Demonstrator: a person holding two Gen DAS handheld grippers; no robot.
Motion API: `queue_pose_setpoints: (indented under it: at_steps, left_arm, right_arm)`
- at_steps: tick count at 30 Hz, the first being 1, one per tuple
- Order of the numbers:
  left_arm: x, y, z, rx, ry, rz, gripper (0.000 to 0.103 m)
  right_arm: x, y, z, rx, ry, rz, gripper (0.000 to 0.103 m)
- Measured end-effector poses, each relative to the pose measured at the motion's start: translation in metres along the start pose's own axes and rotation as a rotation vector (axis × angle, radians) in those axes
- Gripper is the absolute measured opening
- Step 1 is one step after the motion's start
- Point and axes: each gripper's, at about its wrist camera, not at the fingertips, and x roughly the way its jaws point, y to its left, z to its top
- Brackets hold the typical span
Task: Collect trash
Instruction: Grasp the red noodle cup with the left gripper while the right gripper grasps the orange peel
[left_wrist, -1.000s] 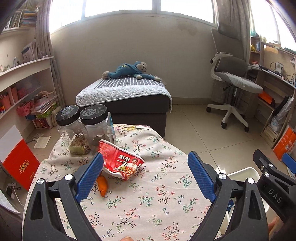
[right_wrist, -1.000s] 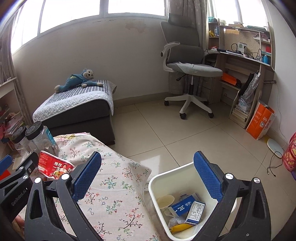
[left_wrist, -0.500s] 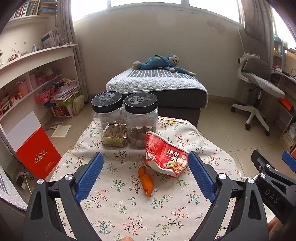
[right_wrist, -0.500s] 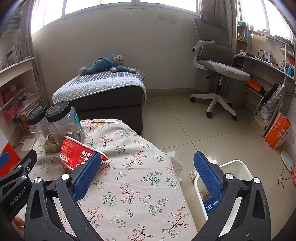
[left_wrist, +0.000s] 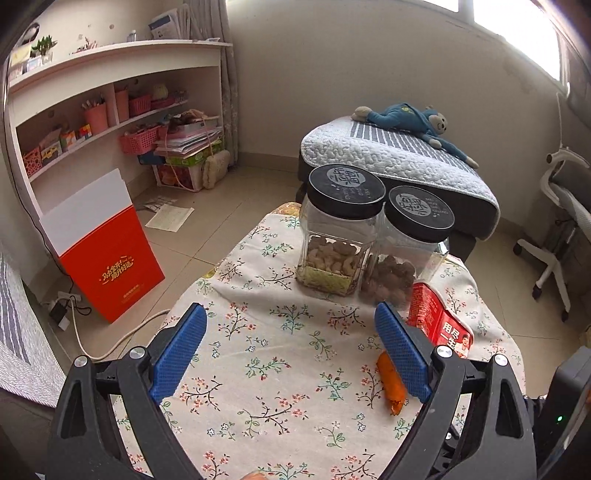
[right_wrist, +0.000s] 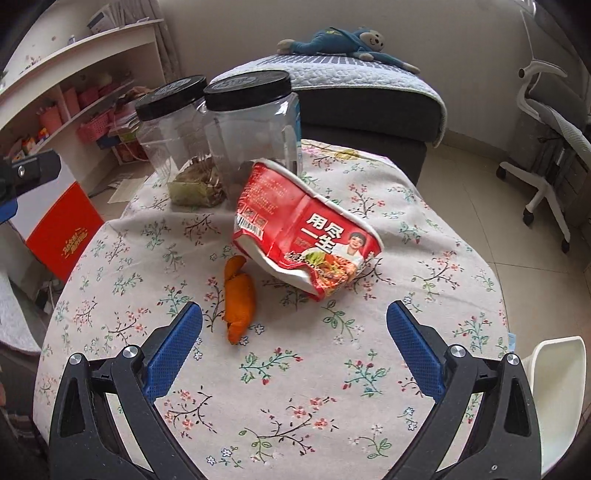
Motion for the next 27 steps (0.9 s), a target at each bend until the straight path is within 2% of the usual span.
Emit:
queue_pose_setpoints:
  at_steps: [5, 9, 11, 13, 14, 15, 16, 17, 21, 24, 27]
  left_arm:
    - [0.018, 0.033, 0.005, -0.095, 0.075, -0.003, 0.09]
    - [0.025, 0.037, -0.001, -0.076, 0.094, 0.004, 0.09]
    - [0.029, 0.037, -0.003, -0.058, 0.099, 0.004, 0.09]
    - [0.033, 0.036, -0.004, -0.044, 0.104, 0.003, 0.09]
    - [0.034, 0.035, -0.005, -0.04, 0.107, 0.001, 0.09]
    - [0.036, 0.032, -0.005, -0.037, 0.112, -0.002, 0.09]
    - [0.038, 0.031, -0.006, -0.035, 0.117, -0.005, 0.09]
    - [0.04, 0.029, -0.006, -0.031, 0.123, -0.009, 0.09]
    - [0.048, 0.015, -0.008, -0.024, 0.162, -0.069, 0.09]
    - [0.06, 0.002, -0.012, -0.045, 0.229, -0.168, 0.09]
    - [0.083, -0.018, -0.018, -0.084, 0.329, -0.295, 0.09]
  right_arm:
    - [0.036, 0.031, -0.004, -0.081, 0.068, 0.058, 0.096]
    - [0.06, 0.041, -0.003, -0.102, 0.089, 0.068, 0.093]
    - [0.07, 0.044, -0.003, -0.117, 0.105, 0.063, 0.076]
    - [0.075, 0.045, -0.003, -0.128, 0.094, 0.06, 0.065]
    - [0.074, 0.045, -0.003, -0.13, 0.08, 0.065, 0.051]
    - [0.074, 0.044, -0.001, -0.121, 0.082, 0.075, 0.042]
    - [0.072, 0.04, 0.0, -0.11, 0.086, 0.087, 0.025]
    - [0.071, 0.037, 0.001, -0.099, 0.091, 0.098, 0.021]
    - [0.061, 0.031, -0.004, -0.102, 0.12, 0.114, 0.019]
    - [0.044, 0.02, -0.006, -0.079, 0.126, 0.123, 0.018]
    - [0.022, 0.002, -0.008, -0.053, 0.121, 0.112, 0.018]
